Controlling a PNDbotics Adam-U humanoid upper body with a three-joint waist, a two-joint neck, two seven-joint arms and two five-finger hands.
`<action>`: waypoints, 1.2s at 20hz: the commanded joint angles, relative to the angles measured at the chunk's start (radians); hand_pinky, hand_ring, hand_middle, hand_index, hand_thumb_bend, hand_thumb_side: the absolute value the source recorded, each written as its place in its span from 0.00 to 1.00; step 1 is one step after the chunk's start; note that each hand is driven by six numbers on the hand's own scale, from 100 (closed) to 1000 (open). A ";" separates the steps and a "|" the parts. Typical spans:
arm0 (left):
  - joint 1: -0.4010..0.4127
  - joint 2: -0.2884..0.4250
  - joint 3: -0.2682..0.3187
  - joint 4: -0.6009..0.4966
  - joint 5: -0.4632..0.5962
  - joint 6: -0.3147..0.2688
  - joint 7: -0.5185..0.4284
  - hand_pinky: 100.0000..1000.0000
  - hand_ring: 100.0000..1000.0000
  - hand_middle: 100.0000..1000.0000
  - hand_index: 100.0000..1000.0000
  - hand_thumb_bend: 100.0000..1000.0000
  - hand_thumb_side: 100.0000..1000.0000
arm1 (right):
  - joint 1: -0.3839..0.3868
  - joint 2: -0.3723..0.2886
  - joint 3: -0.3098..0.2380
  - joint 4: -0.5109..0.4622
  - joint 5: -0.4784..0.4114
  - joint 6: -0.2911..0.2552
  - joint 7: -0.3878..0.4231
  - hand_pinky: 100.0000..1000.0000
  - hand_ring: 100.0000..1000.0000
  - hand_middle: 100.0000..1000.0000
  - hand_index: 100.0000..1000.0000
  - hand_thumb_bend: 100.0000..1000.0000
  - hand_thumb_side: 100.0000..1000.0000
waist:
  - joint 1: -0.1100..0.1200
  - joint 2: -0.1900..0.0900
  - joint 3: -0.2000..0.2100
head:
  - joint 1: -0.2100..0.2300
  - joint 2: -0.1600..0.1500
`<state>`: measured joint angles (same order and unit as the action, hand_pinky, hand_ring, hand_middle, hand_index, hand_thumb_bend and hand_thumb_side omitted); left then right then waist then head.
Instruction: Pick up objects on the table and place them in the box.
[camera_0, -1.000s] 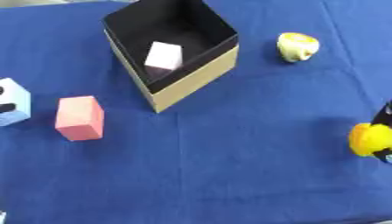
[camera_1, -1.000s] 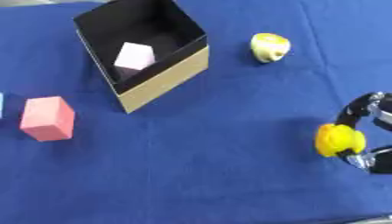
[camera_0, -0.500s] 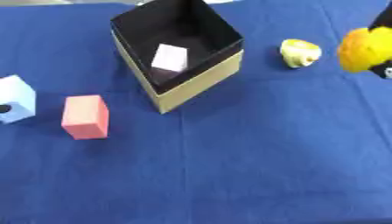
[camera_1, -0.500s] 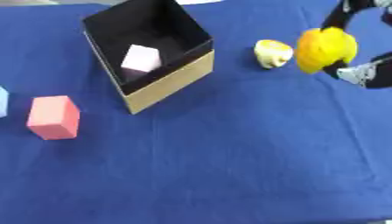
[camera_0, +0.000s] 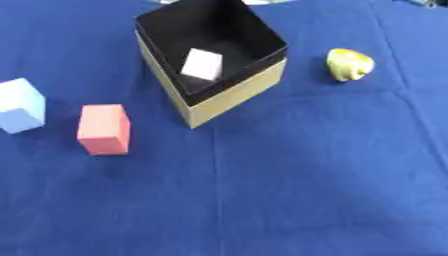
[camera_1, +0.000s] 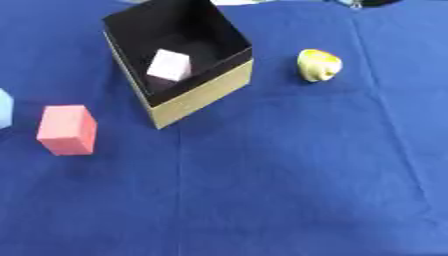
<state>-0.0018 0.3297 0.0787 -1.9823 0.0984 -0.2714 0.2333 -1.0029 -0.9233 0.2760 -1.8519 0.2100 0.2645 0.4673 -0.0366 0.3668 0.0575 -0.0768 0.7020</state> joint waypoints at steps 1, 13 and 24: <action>-0.011 0.032 -0.004 -0.018 0.008 -0.002 -0.011 0.61 0.74 0.66 0.83 0.09 0.71 | -0.064 0.050 0.017 0.092 0.037 -0.009 0.010 0.75 0.64 0.49 0.65 0.26 0.00 | -0.004 -0.013 0.014 | -0.022 -0.017; -0.038 0.039 -0.013 -0.018 0.021 -0.001 -0.025 0.61 0.73 0.66 0.83 0.09 0.71 | -0.182 0.232 0.083 0.387 0.187 -0.099 0.013 0.76 0.66 0.51 0.67 0.29 0.00 | -0.021 0.003 0.067 | -0.068 -0.041; -0.047 0.038 -0.012 -0.018 0.024 -0.003 -0.027 0.61 0.73 0.66 0.83 0.09 0.71 | -0.175 0.269 0.124 0.446 0.242 -0.157 0.061 0.78 0.71 0.58 0.71 0.37 0.04 | -0.026 0.010 0.087 | -0.075 -0.047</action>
<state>-0.0431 0.3443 0.0650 -1.9823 0.1230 -0.2733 0.2101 -1.1609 -0.6405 0.4073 -1.4042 0.4451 0.1135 0.5225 -0.0658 0.3953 0.1431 -0.1513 0.6670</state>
